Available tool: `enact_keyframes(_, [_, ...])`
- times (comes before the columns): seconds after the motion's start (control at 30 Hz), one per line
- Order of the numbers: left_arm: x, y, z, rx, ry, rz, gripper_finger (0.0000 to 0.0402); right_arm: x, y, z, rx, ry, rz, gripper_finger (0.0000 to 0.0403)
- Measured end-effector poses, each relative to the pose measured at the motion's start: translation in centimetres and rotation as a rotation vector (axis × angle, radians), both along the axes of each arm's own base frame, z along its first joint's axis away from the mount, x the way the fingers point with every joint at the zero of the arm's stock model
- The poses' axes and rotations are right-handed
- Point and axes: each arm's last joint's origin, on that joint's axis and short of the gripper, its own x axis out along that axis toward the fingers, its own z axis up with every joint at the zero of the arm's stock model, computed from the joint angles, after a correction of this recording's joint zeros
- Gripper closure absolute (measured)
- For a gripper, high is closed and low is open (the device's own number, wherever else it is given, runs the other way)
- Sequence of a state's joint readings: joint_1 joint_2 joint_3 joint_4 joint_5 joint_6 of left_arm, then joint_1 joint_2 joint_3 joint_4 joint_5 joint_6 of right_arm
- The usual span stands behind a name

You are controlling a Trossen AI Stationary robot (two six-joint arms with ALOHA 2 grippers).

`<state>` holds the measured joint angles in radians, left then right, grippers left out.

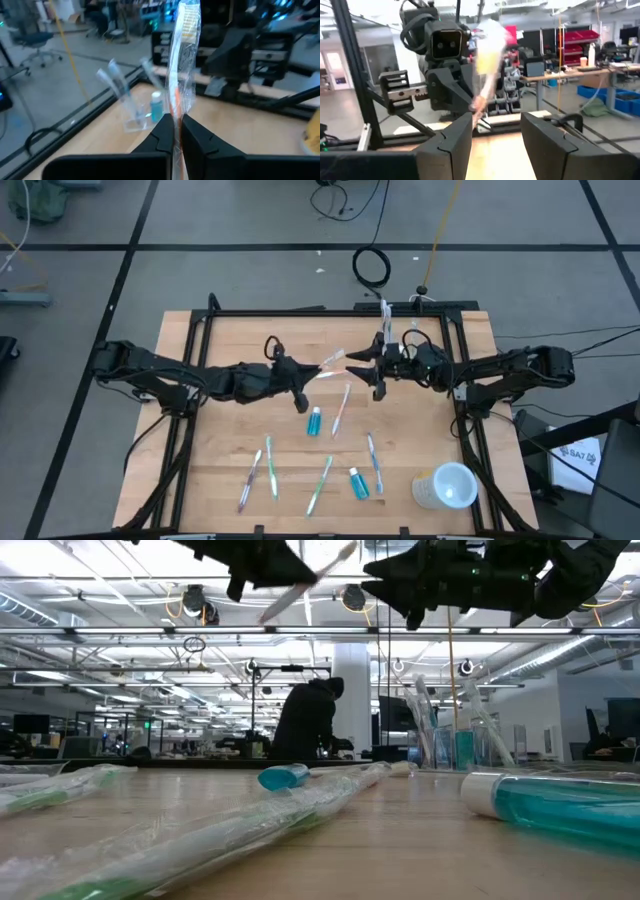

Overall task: Pick & Place toothbrushing station
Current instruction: Put the top left orange toothbrush into the transparent organizer

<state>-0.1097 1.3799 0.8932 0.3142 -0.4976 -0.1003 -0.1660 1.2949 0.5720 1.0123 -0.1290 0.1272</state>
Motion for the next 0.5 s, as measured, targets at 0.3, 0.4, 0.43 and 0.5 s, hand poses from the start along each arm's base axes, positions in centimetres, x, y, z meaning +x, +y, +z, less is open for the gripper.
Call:
enact_keyframes(0.3, [0.1,-0.8,0.5,-0.018,-0.058,-0.104,0.0387,1.9,2.2,1.2,0.025,-0.085,0.098,0.0243])
enact_keyframes(0.4, [0.3,-1.0,0.5,-0.023,-0.07,-0.136,0.0386,3.3,2.8,0.9,0.005,-0.056,0.115,0.0243])
enact_keyframes(0.43, [0.3,-1.1,0.5,-0.024,-0.069,-0.147,0.0389,3.9,2.8,0.8,0.001,-0.058,0.115,0.0243])
enact_keyframes(0.5, [0.3,-1.2,0.5,-0.025,-0.067,-0.154,0.0395,4.5,2.8,0.9,0.005,-0.064,0.121,0.0243])
